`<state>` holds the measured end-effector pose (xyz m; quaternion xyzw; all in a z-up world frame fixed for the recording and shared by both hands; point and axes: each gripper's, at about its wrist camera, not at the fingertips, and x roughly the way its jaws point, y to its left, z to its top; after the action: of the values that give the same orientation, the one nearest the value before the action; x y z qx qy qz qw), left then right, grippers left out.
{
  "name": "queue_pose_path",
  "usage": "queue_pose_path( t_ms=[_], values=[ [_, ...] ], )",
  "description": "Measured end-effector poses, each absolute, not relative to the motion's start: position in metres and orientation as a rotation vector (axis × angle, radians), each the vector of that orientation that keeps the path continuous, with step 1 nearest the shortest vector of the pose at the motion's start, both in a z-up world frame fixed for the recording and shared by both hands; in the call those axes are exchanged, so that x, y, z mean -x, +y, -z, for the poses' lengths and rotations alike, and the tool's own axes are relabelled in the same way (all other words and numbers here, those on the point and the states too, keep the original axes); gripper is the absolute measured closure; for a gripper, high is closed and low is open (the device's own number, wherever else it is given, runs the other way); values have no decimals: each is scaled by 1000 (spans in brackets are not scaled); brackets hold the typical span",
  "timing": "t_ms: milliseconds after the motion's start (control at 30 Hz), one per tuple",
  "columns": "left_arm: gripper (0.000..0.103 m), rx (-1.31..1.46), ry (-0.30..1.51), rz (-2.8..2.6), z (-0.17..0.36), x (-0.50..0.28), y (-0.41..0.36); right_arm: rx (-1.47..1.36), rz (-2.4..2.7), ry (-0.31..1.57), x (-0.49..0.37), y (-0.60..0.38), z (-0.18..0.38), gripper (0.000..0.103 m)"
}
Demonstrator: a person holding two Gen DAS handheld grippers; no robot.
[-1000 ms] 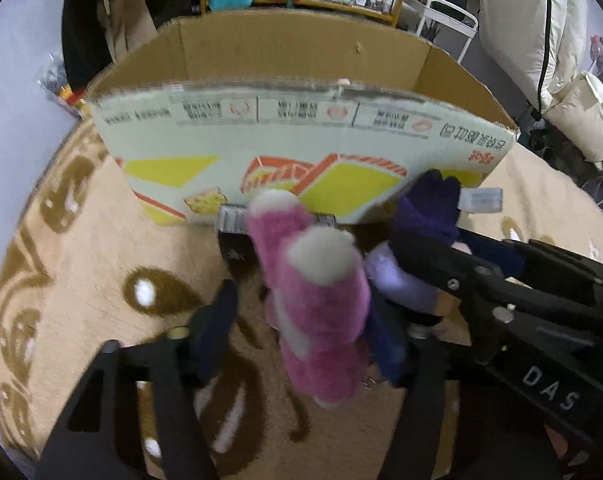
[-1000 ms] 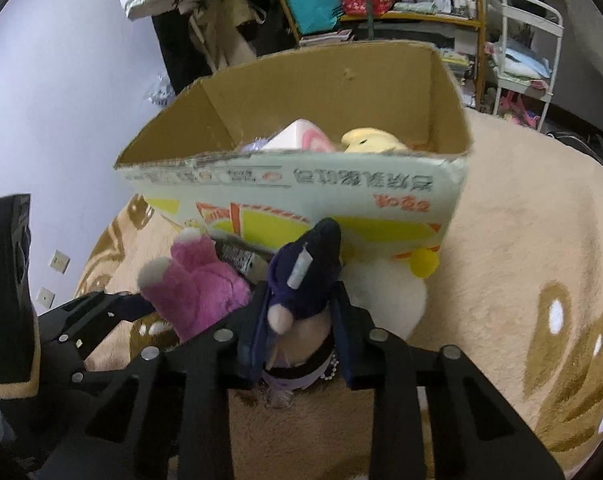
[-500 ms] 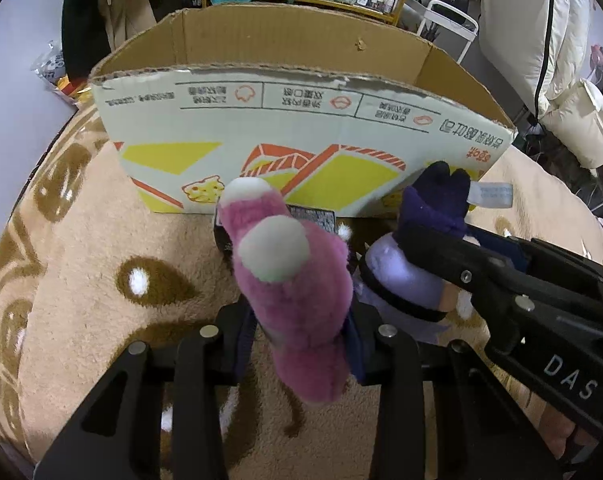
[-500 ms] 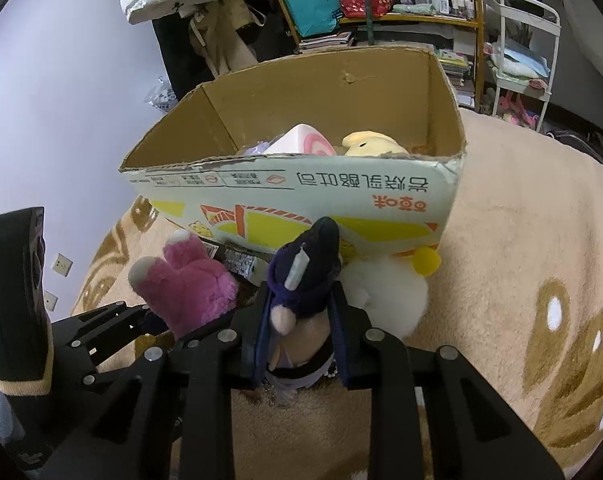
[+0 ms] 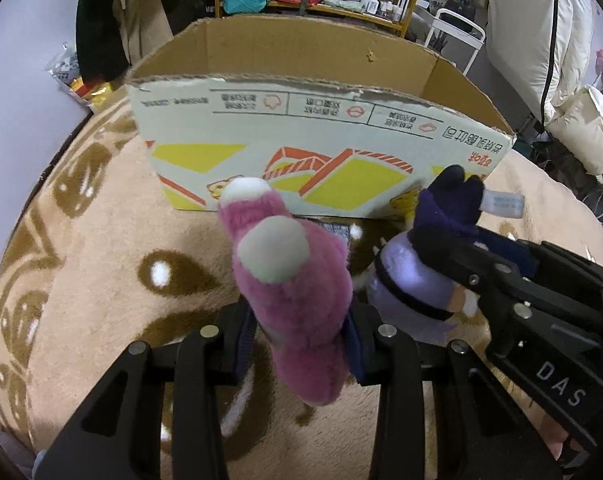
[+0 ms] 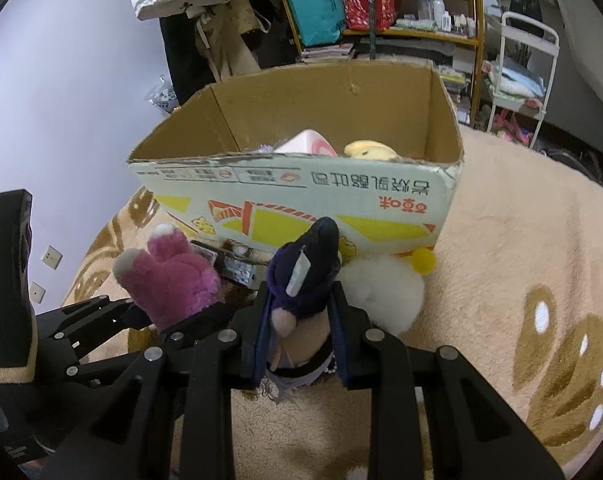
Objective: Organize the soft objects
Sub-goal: 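Grasp the pink plush with the left tool while the right tool grasps the purple-hat doll, then lift both toys over the box and lower them inside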
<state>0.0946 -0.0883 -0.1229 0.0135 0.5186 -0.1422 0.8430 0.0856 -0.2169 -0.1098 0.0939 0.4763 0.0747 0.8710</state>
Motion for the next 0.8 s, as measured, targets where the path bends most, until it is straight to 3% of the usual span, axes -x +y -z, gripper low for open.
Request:
queue_pose_path(
  t_ms=[500,800],
  values=[
    [68,-3,969,268,74,-68,-65,-172,-128,841,-52,-221,61,75],
    [68,-9,788,227,27,-40,-46,-188,-131,721,-34,-226,24,75]
  ],
)
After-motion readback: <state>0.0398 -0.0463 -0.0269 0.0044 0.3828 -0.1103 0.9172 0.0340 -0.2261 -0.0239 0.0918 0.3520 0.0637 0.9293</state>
